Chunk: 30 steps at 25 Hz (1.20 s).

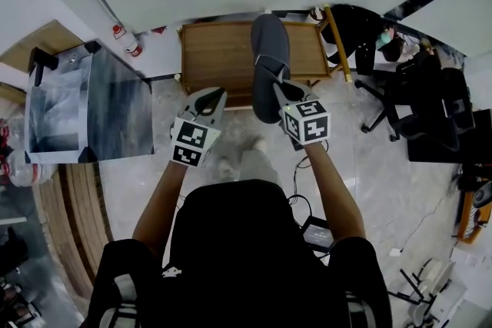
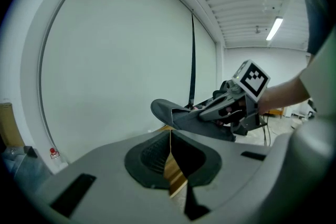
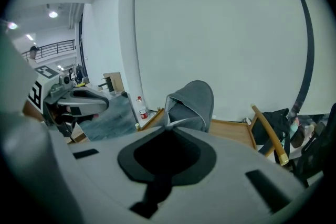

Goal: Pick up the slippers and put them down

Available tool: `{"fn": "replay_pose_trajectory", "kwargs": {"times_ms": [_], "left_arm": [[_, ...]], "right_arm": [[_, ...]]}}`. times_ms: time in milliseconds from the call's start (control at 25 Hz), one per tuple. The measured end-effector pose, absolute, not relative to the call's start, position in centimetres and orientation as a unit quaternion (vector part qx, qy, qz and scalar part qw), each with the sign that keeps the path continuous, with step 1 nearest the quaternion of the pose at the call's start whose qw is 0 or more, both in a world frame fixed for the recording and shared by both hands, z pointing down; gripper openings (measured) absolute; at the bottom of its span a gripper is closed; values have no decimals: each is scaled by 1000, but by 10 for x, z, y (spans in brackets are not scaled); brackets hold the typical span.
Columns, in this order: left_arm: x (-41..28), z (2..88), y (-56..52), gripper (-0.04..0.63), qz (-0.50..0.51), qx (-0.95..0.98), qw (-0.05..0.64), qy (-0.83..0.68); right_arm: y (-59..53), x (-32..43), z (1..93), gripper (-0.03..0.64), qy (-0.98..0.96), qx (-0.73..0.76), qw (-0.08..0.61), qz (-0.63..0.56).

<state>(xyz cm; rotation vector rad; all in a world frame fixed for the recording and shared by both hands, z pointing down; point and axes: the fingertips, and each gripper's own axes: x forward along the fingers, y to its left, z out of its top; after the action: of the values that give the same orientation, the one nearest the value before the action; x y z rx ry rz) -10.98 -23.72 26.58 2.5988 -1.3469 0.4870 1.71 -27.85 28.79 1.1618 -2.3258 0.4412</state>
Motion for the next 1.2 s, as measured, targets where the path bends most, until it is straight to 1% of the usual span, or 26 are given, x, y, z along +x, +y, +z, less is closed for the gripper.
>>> {"fn": "replay_pose_trajectory", "kwargs": {"times_ms": [200, 520, 680, 1200], "left_arm": [[-110, 258, -230, 8, 156, 874, 78, -453], [-102, 261, -227, 8, 160, 868, 89, -462], [-86, 264, -222, 8, 162, 866, 90, -465], [-36, 274, -170, 8, 166, 858, 114, -473]], "right_arm": [[-265, 17, 294, 11, -855, 419, 256, 166], [-254, 33, 293, 11, -852, 425, 252, 172], [-249, 46, 288, 11, -854, 428, 240, 174], [-192, 93, 289, 11, -861, 413, 240, 175]]}}
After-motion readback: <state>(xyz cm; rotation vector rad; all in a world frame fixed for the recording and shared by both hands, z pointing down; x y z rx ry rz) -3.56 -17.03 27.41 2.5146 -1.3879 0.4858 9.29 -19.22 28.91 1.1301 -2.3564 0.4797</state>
